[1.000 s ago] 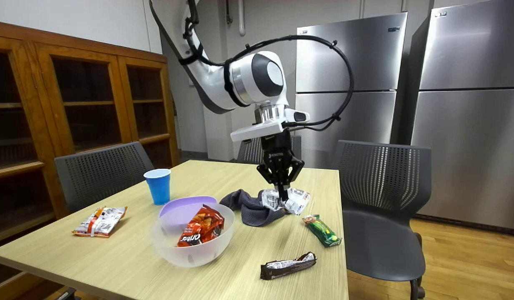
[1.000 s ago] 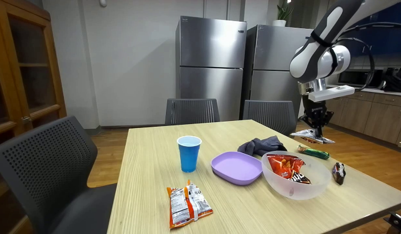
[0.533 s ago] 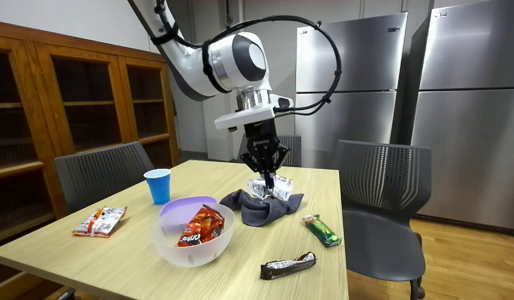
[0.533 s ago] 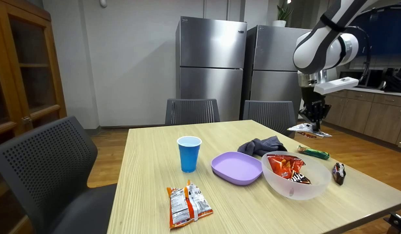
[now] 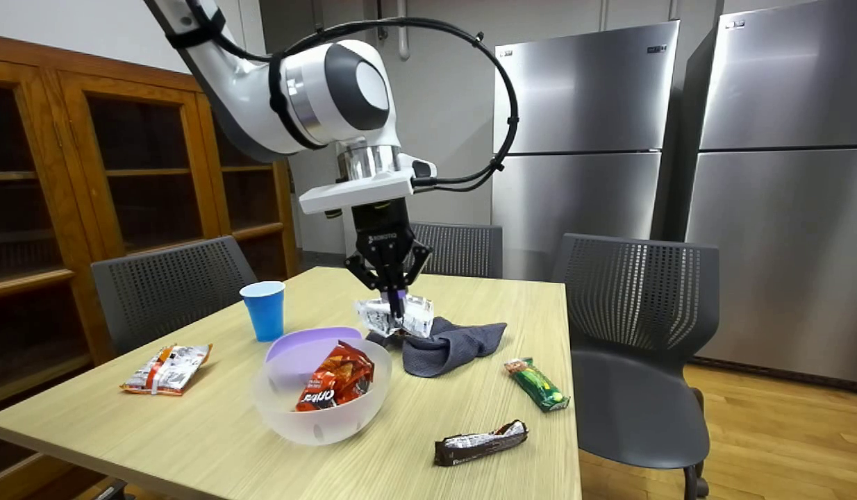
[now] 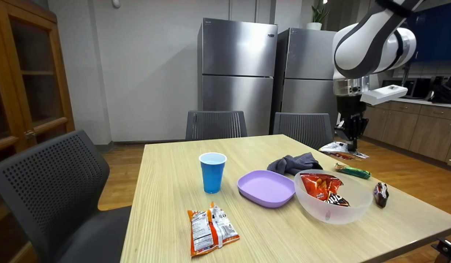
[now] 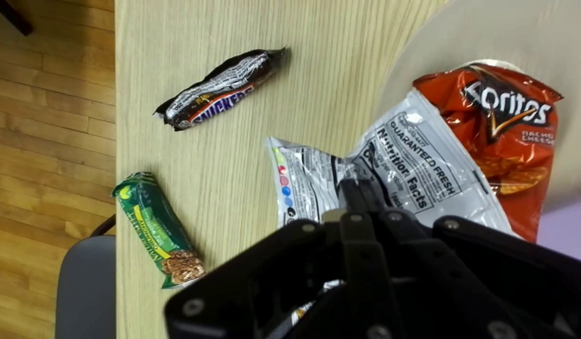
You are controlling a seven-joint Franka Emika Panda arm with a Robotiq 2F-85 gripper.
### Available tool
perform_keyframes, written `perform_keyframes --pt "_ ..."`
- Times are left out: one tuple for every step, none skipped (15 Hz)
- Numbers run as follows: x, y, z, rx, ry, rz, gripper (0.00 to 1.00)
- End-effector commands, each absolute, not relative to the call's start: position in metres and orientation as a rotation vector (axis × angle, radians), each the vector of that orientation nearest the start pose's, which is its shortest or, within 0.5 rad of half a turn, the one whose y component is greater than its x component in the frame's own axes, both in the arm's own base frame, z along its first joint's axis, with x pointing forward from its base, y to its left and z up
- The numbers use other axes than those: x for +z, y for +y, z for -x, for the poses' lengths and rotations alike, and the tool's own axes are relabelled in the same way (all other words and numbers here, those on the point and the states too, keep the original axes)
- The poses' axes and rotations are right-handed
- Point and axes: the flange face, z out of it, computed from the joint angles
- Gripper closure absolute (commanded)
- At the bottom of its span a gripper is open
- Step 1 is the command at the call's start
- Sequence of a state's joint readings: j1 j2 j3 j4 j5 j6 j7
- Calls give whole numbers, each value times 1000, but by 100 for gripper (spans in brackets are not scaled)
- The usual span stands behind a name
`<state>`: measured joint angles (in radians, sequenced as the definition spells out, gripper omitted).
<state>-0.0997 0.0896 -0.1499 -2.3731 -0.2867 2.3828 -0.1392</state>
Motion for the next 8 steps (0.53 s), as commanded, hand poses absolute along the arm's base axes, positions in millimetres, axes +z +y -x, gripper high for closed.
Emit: perform_keyframes --pt "287 -102 -452 168 -347 3308 100" --pt "285 -96 -447 177 -383 3304 100" --pt "283 -91 -440 190 -428 3300 100" --pt "281 -86 -434 194 -468 3298 100" --pt "279 -82 -429 203 -508 3296 100" --pt "277 -78 -424 209 -542 3295 100" --pt "275 -75 -420 214 -566 3295 100" --pt "273 -72 -416 217 -586 3292 100"
